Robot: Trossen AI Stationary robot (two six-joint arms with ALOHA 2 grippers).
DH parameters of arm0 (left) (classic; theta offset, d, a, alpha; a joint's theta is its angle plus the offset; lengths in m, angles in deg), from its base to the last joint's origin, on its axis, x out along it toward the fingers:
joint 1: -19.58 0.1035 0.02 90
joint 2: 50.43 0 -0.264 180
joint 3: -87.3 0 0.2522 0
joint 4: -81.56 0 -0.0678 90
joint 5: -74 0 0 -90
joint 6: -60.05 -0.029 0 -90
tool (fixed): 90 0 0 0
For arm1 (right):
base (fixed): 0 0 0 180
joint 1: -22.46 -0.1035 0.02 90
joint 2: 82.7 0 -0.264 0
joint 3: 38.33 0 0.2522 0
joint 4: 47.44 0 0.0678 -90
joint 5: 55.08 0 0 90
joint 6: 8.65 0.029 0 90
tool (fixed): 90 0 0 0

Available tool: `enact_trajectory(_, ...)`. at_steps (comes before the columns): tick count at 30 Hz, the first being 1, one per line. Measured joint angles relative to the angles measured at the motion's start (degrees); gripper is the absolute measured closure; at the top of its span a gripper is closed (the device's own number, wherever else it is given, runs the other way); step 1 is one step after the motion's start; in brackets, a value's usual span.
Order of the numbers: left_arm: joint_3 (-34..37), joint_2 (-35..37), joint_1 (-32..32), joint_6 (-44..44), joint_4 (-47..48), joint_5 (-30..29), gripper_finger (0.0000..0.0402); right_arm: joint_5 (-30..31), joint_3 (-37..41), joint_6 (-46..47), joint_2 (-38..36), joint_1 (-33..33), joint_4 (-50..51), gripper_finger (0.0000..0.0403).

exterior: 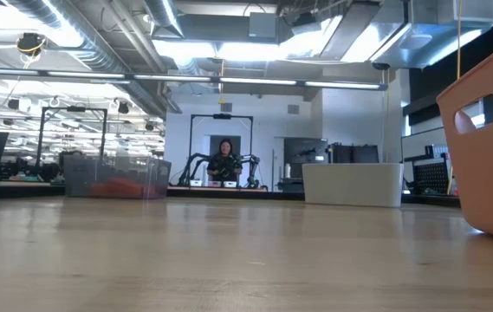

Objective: Sort & place blocks by color
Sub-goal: Return to Home Position

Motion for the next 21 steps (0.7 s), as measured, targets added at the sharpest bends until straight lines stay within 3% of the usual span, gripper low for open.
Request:
enact_trajectory(2,0.0,0.0,0.0,0.1,0.0,0.0,0.0082,0.2,-3.0,-2.9,-1.1,0.0,0.9,0.0193)
enact_trajectory(5,0.0,0.3,0.0,1.9,0.1,0.3,0.0082,5.3,-8.2,-5.5,-3.6,0.0,5.6,0.0193)
enact_trajectory(10,0.0,2.0,-0.1,3.0,0.1,5.5,0.0082,21.0,-15.0,-7.7,-8.9,2.4,13.2,0.0197)
enact_trajectory(15,0.0,5.0,-0.2,2.9,2.8,7.1,0.0082,38.8,-16.0,-14.2,-16.3,8.5,11.1,0.0209)
enact_trajectory(21,0.0,8.8,-0.2,3.0,6.6,7.1,0.0082,49.3,-16.0,-27.6,-26.7,15.2,10.9,0.0266)
